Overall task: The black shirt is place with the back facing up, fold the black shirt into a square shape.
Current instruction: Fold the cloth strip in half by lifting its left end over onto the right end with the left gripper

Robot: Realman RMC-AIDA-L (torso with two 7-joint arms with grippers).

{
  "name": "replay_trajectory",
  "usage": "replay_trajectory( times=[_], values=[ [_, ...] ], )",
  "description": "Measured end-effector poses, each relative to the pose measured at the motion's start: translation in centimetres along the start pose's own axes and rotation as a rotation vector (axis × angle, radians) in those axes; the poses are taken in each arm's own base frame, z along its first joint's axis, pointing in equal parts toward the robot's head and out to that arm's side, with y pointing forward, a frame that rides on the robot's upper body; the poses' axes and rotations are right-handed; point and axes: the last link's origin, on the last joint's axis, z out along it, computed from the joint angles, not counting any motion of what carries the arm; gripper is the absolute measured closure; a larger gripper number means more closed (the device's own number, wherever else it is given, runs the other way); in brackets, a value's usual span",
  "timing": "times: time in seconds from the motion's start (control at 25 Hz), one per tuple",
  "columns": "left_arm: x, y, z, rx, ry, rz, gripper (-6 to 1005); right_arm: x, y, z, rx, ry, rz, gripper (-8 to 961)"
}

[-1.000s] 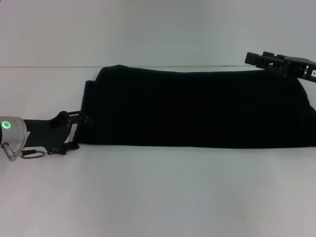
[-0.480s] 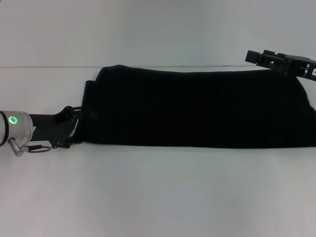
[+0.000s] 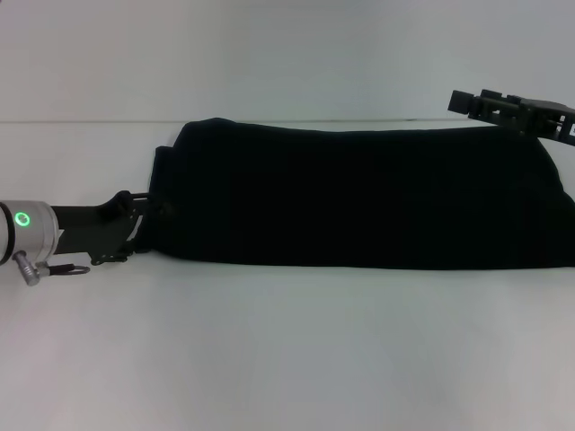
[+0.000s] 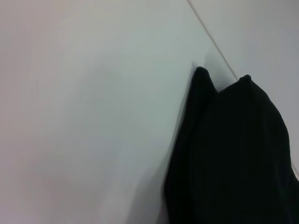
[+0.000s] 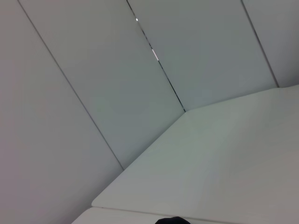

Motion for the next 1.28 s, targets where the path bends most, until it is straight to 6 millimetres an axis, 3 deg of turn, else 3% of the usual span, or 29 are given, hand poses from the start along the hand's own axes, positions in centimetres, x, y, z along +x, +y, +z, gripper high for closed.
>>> replay_trajectory(
  times=[0.24,0.68,1.0,1.28],
  values=[
    [0.1,-0.3,0.0,0.012,0.012,0.032,259,-0.1,0.0,0.0,0.000,-0.001,-0.003,39],
    [-0.4,-0.4,0.6,0.023,0.003,0.049,708,-0.1,0.0,0.0,-0.003,0.000,-0.004,39],
    [-0.2,-0.6,0.5,0.023,0.018,0.072,961,0.0,0.2,0.3,-0.009,0.004,-0.008,39],
    [-0.2,-1.5,-0.5,-0.036,0.065,0.119,967,0.3,0.5,1.0,-0.009,0.003,0.002,39]
  ],
)
